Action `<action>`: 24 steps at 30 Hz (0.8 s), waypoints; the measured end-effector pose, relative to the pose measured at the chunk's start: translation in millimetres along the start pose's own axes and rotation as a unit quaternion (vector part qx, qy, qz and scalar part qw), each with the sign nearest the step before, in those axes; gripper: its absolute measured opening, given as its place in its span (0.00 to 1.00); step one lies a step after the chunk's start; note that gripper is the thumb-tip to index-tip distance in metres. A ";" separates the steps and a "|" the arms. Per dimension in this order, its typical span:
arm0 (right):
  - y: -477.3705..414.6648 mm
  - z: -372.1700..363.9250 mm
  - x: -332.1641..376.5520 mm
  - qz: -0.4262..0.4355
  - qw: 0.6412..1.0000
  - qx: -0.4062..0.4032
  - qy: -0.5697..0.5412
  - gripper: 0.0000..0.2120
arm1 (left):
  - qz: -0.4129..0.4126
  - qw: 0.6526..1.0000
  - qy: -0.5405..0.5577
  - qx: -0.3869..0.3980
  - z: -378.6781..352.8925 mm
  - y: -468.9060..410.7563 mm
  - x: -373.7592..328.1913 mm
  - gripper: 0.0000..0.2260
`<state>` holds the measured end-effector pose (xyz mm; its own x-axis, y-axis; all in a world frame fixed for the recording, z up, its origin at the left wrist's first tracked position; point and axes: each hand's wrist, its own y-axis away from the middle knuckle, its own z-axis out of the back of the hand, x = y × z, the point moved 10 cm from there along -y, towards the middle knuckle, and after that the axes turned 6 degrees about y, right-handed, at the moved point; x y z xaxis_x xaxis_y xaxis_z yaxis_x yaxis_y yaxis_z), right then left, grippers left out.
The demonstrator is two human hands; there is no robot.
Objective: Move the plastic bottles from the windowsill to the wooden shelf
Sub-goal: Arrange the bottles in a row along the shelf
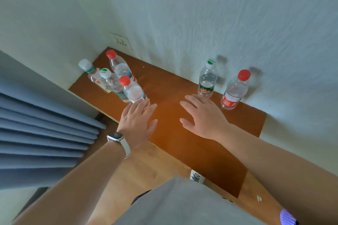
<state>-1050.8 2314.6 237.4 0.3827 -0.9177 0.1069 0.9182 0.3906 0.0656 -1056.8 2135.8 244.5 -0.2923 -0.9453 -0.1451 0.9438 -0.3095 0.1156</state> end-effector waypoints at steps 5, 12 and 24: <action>-12.4 8.4 48.7 0.026 0.999 0.003 0.021 0.29 | 0.015 1.000 -0.004 -0.010 8.4 35.9 38.5 0.24; -14.8 12.5 126.2 0.040 0.997 0.008 0.059 0.29 | 0.045 0.999 0.016 -0.024 23.2 97.4 101.3 0.24; 7.5 21.9 216.0 0.017 0.996 -0.018 0.086 0.28 | 0.035 0.997 0.028 -0.070 44.7 168.7 162.6 0.23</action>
<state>-963.4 2120.9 282.7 0.4233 -0.9038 -0.0635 0.9060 0.4223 0.0293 -952.0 1925.3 284.3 -0.2188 -0.9557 -0.1967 0.9752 -0.2213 -0.0094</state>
